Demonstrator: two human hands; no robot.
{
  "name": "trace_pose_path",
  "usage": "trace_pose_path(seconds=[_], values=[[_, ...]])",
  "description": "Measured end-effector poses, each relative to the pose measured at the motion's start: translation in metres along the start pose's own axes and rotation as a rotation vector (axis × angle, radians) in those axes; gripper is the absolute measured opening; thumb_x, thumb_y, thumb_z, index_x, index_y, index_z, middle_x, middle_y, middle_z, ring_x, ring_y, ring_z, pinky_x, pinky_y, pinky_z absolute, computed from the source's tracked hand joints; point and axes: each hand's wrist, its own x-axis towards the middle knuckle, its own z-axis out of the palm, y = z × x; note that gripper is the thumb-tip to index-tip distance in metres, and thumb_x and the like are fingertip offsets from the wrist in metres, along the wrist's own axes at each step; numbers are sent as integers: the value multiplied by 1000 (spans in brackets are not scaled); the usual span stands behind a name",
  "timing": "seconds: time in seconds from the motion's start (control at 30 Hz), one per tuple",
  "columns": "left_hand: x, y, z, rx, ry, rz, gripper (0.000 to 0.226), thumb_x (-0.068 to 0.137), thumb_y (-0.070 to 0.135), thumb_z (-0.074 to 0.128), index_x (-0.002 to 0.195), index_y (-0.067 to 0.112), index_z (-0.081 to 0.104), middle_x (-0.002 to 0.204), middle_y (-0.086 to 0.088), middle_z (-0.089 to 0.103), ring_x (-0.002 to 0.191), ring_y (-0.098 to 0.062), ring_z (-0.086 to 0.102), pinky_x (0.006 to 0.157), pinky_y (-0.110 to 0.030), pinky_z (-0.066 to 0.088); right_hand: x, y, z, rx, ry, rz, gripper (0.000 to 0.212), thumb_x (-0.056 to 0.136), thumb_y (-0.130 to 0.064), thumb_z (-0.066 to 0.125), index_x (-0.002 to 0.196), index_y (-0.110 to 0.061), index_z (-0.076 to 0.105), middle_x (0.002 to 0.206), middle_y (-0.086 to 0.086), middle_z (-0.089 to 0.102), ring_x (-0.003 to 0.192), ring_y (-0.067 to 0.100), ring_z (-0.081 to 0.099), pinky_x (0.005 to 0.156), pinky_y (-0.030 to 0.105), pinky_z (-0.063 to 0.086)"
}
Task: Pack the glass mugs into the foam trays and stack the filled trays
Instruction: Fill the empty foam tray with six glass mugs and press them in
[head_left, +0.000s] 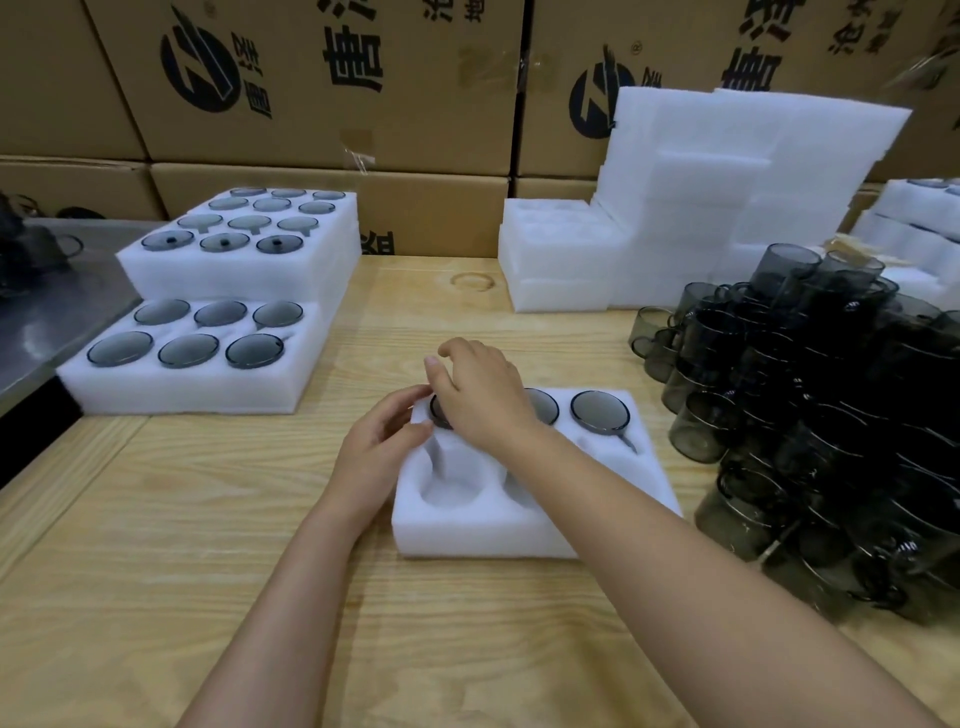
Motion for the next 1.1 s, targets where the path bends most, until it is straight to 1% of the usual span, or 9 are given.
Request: trace_pose_path(seconds=[0.13,0.23,0.4,0.47,0.63,0.73,0.9,0.97,1.1], values=[[0,-2,-1,7,10,7,39,89,-1,57,109,30,68,110,8,70,105,-11,63,84,-25,46,-18,11,-28,-4,-9,-67,38,97,-36,43,129,-18,50,135,1,48,130,21,34,105,34,26],[1,-3,-1,2,22,-3,37,89,-3,56,110,26,68,108,10,70,100,-6,63,82,-24,47,-20,30,-79,-125,155,-31,38,94,-37,48,126,-17,53,131,5,51,125,25,41,102,36,32],[2,-3,1,-23,33,-1,36,89,-4,56,109,23,67,100,14,71,91,2,64,71,-11,48,-11,90,-182,-464,348,346,48,92,-41,49,129,-11,50,132,19,48,122,39,42,97,44,36],[2,-3,1,-32,30,-5,36,89,-5,55,110,22,67,100,14,72,91,1,65,70,-12,49,-13,121,-209,-568,378,525,50,92,-40,47,129,-6,47,132,23,43,122,42,38,99,49,33],[1,-3,0,-54,25,-29,37,90,-2,55,110,26,67,105,8,71,95,-7,66,74,-18,50,-26,179,-230,-577,146,807,52,92,-46,51,125,-6,47,139,22,35,131,42,27,106,54,25],[0,-3,0,-56,24,-29,37,90,-2,55,111,25,67,103,10,72,94,-5,66,71,-16,51,-33,195,-225,-612,23,767,47,91,-47,52,116,-7,52,131,21,46,124,40,39,104,53,33],[0,-2,1,-70,25,-34,36,90,-2,55,110,25,67,103,7,72,96,-8,66,73,-18,50,-34,197,-218,-628,131,686,39,93,-39,53,125,-16,50,127,21,48,118,40,43,96,49,38],[0,-2,1,-69,29,-37,36,89,-2,55,109,26,67,103,7,72,96,-9,66,74,-20,50,-31,200,-217,-659,172,638,31,94,-34,53,115,-10,53,115,22,55,109,39,49,95,49,39],[0,-3,0,-72,33,-39,36,90,-2,56,109,26,68,104,6,72,98,-11,65,78,-23,50,-28,199,-217,-786,230,539,21,94,-27,55,85,-8,60,79,12,57,88,32,53,101,45,28]])
